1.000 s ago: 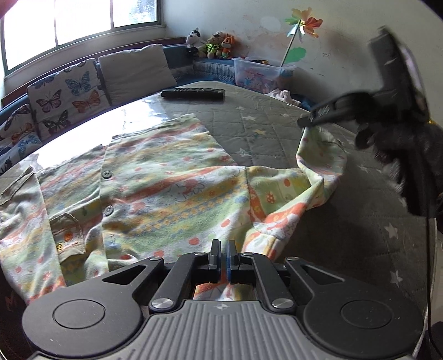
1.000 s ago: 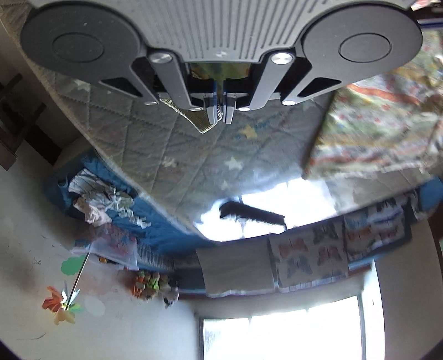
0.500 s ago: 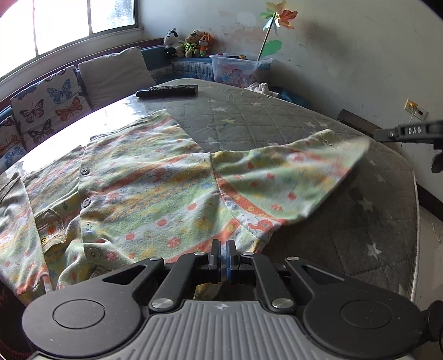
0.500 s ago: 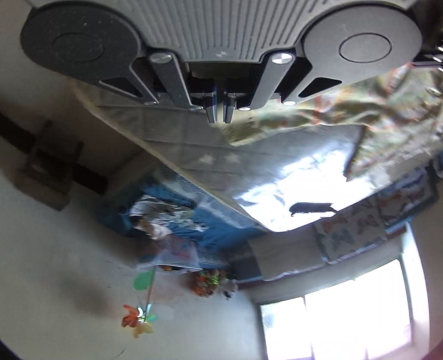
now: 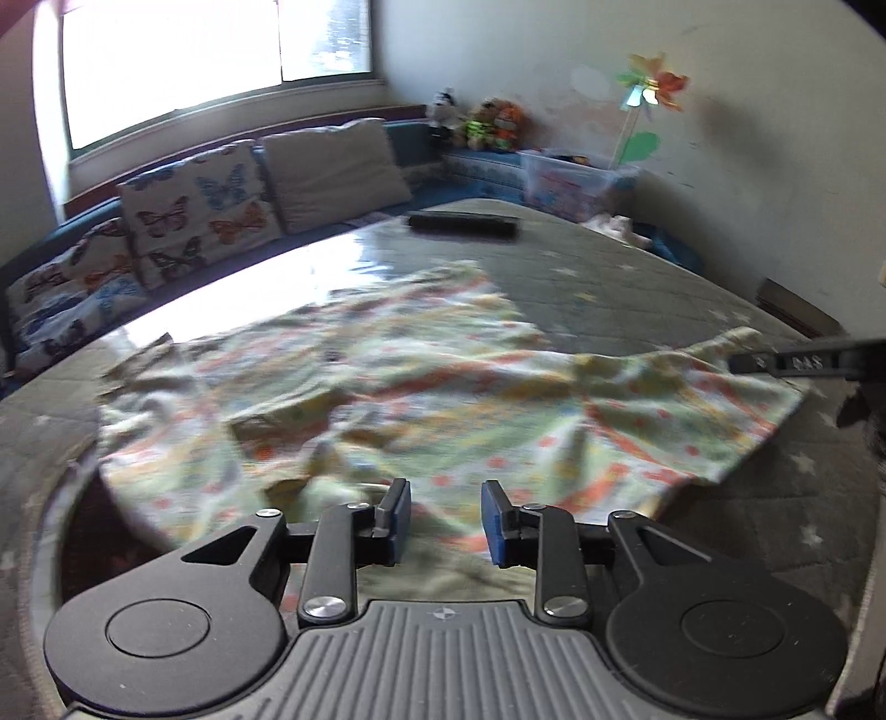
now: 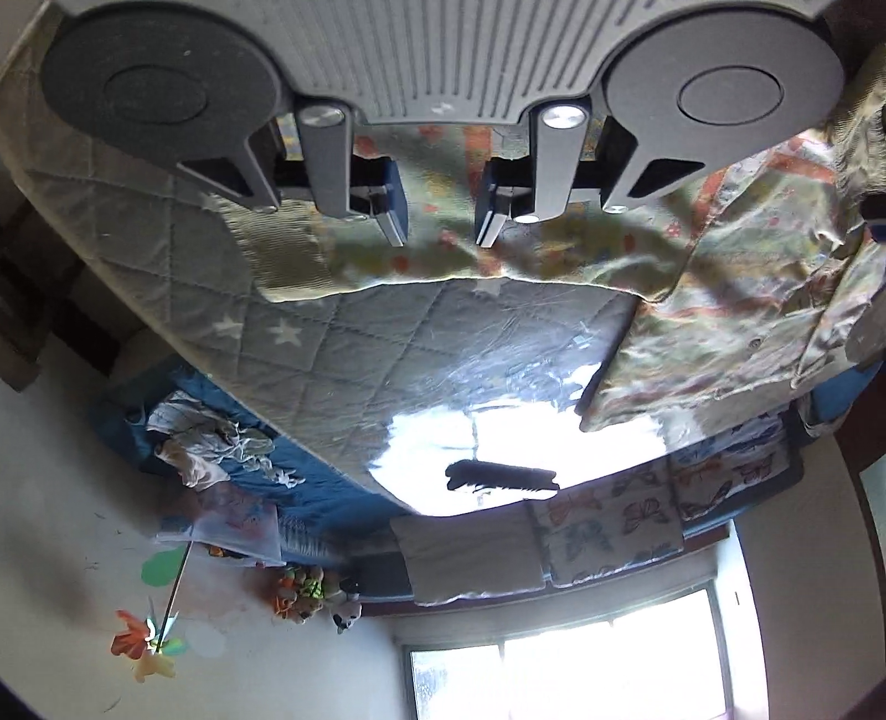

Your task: Fold clothes

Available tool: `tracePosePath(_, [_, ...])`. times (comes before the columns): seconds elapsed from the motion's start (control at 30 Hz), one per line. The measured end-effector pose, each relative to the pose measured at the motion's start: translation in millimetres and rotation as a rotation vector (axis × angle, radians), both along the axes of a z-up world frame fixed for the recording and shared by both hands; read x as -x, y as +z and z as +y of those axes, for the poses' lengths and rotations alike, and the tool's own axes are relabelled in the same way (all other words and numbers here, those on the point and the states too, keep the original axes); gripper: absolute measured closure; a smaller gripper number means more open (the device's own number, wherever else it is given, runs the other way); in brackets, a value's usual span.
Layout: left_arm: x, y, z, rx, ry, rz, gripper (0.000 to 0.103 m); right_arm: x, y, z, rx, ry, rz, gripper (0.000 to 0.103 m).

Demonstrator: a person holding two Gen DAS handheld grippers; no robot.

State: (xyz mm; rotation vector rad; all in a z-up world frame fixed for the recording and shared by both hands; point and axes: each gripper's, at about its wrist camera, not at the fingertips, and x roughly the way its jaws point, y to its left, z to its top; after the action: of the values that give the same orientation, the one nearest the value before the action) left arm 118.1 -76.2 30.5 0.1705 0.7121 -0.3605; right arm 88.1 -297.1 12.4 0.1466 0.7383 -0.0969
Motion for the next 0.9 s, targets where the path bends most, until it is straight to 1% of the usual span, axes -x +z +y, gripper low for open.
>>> tracePosePath(0.07, [-14, 0, 18, -0.008, 0.074, 0.002, 0.068, -4, -5, -1, 0.009, -0.016, 0.015, 0.070])
tracePosePath(0.17, [-40, 0, 42, -0.018, 0.182, 0.002, 0.068, -7, -10, -11, 0.017, -0.042, 0.017, 0.070])
tracePosePath(0.23, [-59, -1, 54, -0.020, 0.239, 0.000, 0.068, -9, -11, -13, 0.021, -0.045, 0.015, 0.070])
tracePosePath(0.33, [-92, -2, 65, -0.044, 0.312, -0.006, 0.068, -13, -12, -16, 0.025, -0.055, 0.016, 0.069])
tracePosePath(0.4, [-114, -4, 67, -0.057, 0.338, -0.004, 0.064, -15, -12, -17, 0.026, -0.055, 0.014, 0.067])
tracePosePath(0.43, [-125, -6, 67, -0.070, 0.347, -0.005, 0.055, -16, -12, -17, 0.026, -0.056, 0.013, 0.067])
tracePosePath(0.47, [-136, -9, 66, -0.083, 0.356, -0.006, 0.048, -17, -12, -16, 0.028, -0.054, 0.013, 0.065])
tracePosePath(0.57, [-167, -18, 61, -0.125, 0.368, -0.001, 0.047, -19, -13, -14, 0.036, -0.050, 0.014, 0.061])
tracePosePath(0.67, [-193, -31, 56, -0.162, 0.375, 0.024, 0.047, -21, -12, -12, 0.047, -0.041, 0.020, 0.059])
tracePosePath(0.7, [-199, -35, 57, -0.169, 0.379, 0.035, 0.047, -22, -12, -12, 0.046, -0.039, 0.021, 0.058])
tracePosePath(0.8, [-204, -42, 60, -0.180, 0.384, 0.030, 0.047, -23, -12, -13, 0.043, -0.037, 0.025, 0.058])
tracePosePath(0.83, [-204, -42, 62, -0.179, 0.384, 0.031, 0.048, -23, -12, -13, 0.043, -0.037, 0.025, 0.058])
tracePosePath(0.87, [-204, -42, 65, -0.175, 0.384, 0.033, 0.063, -23, -12, -13, 0.043, -0.037, 0.025, 0.058])
tracePosePath(0.9, [-203, -42, 68, -0.173, 0.384, 0.038, 0.073, -23, -12, -13, 0.043, -0.037, 0.025, 0.058])
